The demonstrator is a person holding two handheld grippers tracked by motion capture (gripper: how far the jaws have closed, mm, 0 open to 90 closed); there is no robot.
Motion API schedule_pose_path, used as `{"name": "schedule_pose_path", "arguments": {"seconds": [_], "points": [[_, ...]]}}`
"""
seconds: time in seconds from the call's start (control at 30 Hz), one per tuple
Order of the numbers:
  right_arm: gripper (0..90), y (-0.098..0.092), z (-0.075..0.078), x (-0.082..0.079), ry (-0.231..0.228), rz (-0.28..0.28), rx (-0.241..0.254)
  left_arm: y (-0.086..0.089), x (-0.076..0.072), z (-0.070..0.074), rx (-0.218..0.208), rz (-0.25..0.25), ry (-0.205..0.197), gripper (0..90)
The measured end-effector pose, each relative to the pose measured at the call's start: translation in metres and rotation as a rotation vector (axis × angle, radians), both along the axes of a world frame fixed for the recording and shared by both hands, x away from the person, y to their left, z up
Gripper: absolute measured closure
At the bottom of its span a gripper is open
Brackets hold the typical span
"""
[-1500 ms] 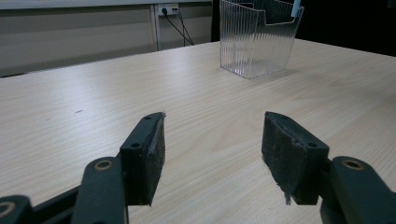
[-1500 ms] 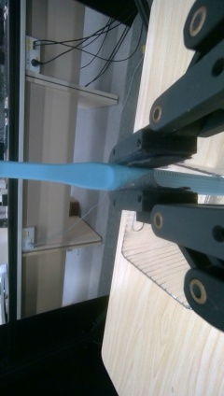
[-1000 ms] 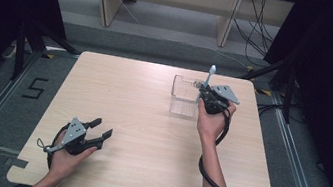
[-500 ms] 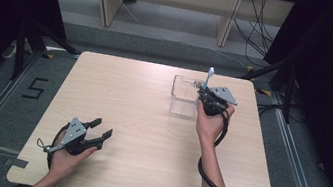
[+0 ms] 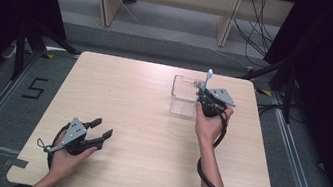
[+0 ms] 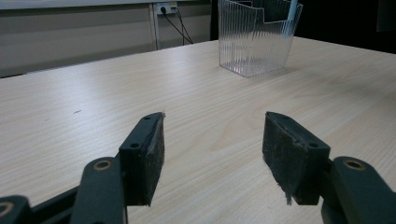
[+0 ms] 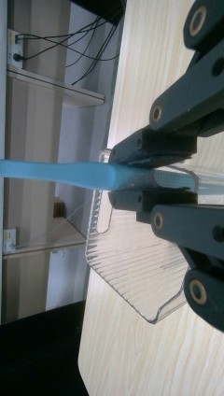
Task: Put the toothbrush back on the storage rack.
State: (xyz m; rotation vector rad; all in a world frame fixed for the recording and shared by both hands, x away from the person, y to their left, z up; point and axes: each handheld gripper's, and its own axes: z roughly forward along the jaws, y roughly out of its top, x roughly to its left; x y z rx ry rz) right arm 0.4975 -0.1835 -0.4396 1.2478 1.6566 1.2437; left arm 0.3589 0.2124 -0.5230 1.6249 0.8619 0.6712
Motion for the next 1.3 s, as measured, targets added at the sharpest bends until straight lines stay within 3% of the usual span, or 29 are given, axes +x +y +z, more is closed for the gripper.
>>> {"name": "schedule_pose_path", "arguments": {"seconds": [0.23,0.4,0.43,0.53,0.6,1.0,1.07,1.1,1.17,1.27,1.3], "points": [[78.5,0.002,-0.001,-0.002,0.022,-0.011,0.025,0.0,0.0,0.0,-0.001,0.0,0.0,38.6],[78.5,0.001,-0.004,-0.003,0.015,-0.004,-0.007,0.0,0.0,0.0,0.004,-0.001,-0.002,38.6],[78.5,0.003,-0.005,-0.004,0.022,-0.008,0.013,0.0,0.0,0.0,0.004,-0.001,-0.001,38.6],[78.4,0.001,-0.006,-0.003,0.015,0.003,-0.01,0.0,0.0,0.0,0.001,0.0,0.002,38.5],[78.5,0.001,-0.007,-0.004,0.021,-0.006,0.008,0.0,0.0,0.0,0.002,0.0,0.002,38.5],[78.4,0.0,-0.008,-0.004,0.025,-0.001,0.003,-0.001,0.0,0.0,0.003,0.0,0.003,38.5],[78.4,0.001,-0.008,-0.005,0.02,-0.004,-0.005,0.0,0.0,0.0,0.002,0.0,0.004,38.5],[78.4,-0.001,-0.008,-0.004,0.004,0.003,-0.037,0.0,0.0,0.0,0.001,0.0,0.004,38.5],[78.3,0.001,-0.009,-0.005,0.021,0.001,-0.004,0.0,0.0,0.0,0.0,-0.001,0.003,38.5],[78.4,0.0,-0.011,-0.006,0.016,0.015,-0.02,0.0,0.0,0.0,0.002,-0.002,0.002,38.5],[78.3,0.001,-0.012,-0.006,0.024,0.001,-0.006,0.0,0.0,0.0,0.001,-0.002,0.002,38.4]]}}
